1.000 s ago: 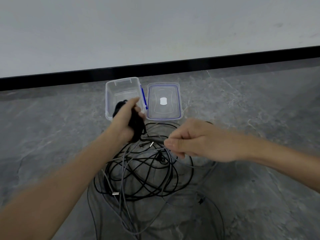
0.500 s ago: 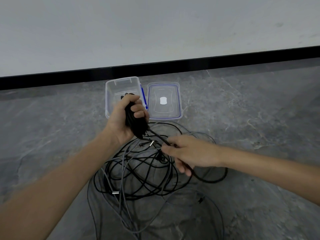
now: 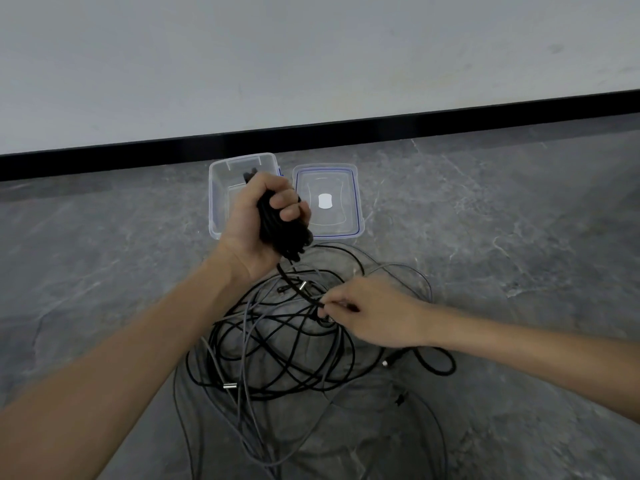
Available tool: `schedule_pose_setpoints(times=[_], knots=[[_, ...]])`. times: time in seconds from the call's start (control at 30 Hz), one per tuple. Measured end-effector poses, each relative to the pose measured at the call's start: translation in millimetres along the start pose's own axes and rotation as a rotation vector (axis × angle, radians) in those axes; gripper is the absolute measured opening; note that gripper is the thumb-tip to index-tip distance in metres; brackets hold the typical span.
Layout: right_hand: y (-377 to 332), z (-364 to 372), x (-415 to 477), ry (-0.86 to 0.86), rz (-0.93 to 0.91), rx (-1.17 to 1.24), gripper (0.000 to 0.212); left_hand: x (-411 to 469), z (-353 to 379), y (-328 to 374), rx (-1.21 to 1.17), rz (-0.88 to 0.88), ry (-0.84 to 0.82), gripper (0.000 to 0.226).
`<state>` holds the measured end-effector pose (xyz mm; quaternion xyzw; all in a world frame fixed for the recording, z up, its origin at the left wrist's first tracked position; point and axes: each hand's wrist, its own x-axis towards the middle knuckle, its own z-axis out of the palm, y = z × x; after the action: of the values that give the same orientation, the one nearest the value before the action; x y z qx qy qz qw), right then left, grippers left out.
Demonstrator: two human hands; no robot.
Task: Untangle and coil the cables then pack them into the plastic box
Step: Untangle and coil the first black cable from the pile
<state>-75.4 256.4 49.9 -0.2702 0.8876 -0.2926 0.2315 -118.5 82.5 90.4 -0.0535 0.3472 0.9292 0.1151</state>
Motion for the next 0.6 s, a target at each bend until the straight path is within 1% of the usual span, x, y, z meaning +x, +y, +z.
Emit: schedule_pose_setpoints(times=[0.07, 0.17, 0.23, 0.37, 0.47, 0.6], knots=[[-8, -3, -4, 0.080, -0.078, -0.054, 0.030, 3, -4, 1, 0.077, 0.041, 0.068, 0.033], [-18, -12, -4, 0.177, -0.148, -0.146, 0.034, 2, -8, -5, 0.257, 0.076, 0.088, 0.035], [-21, -14, -5, 0.183, -0.150, -0.160, 0.035, 1, -6, -4, 0.326, 0.080, 0.087, 0.037], [-18, -19, -6, 0.196, -0.119, -0.153, 0.035, 1, -5, 2, 0.253, 0.060, 0.118, 0.034], [-24, -29, -3, 0.180, -0.127, -0.204, 0.037, 1, -4, -3, 0.387, 0.058, 0.120, 0.033], [-34, -50, -1, 0.108, -0.149, -0.270, 0.033, 3, 1, -10, 0.543, -0.012, 0.112, 0.029]])
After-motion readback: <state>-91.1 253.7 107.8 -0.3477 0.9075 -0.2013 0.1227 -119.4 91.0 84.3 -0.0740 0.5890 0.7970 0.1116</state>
